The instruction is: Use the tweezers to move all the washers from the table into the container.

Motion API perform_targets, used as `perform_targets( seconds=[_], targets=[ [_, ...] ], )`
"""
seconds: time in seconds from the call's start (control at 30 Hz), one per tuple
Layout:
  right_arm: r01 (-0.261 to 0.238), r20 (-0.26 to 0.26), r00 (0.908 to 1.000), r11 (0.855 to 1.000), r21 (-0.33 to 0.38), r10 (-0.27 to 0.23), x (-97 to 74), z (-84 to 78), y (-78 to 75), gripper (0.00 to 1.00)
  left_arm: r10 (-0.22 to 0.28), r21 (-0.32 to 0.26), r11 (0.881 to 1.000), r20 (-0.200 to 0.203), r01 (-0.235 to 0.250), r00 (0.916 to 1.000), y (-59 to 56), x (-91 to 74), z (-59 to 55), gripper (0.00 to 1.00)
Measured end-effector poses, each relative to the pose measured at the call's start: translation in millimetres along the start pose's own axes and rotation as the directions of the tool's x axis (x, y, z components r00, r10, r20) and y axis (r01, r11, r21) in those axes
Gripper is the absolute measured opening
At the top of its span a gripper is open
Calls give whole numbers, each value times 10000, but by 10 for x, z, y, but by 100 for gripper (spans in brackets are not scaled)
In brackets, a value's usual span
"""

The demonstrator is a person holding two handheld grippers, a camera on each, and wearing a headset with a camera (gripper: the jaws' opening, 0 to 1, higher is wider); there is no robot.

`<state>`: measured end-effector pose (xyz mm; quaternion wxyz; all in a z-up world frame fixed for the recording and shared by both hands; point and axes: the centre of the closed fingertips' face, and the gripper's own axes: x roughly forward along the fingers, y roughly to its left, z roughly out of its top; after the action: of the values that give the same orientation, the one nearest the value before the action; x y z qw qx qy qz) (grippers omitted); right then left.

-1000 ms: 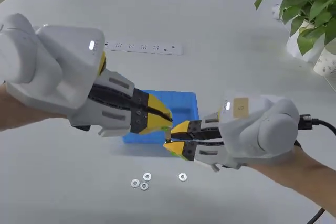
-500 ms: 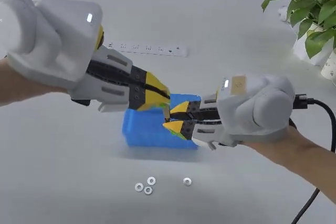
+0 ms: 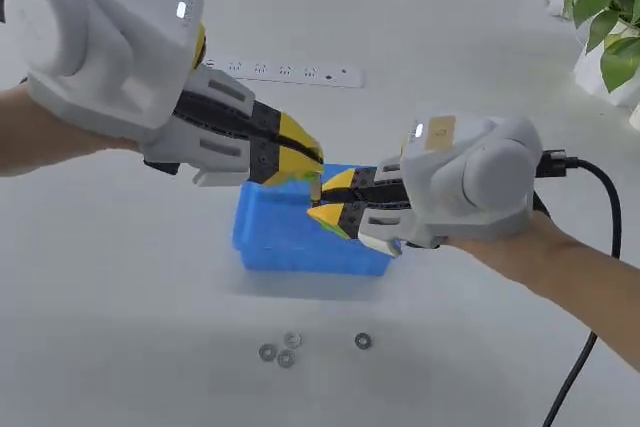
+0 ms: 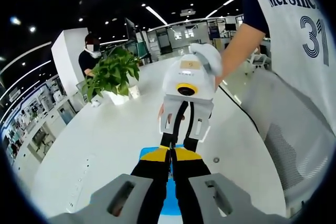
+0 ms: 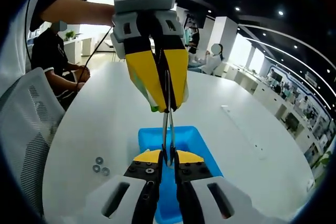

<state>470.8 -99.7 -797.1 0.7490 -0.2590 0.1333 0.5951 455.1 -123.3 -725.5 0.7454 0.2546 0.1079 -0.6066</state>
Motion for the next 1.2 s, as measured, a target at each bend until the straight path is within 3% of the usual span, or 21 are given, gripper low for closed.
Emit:
perform_targets(
  seconds=[0.57, 1.2],
  targets=[
    [-200, -398, 9990, 9991, 382, 215, 242, -265, -49, 10, 102, -555, 9984, -275, -117, 9996, 91, 156, -315, 6],
    [-245, -690, 9972, 9962, 837, 303, 342, -421, -54, 10, 105, -891, 9959, -339, -135, 9994, 104, 271, -456, 6]
  ],
)
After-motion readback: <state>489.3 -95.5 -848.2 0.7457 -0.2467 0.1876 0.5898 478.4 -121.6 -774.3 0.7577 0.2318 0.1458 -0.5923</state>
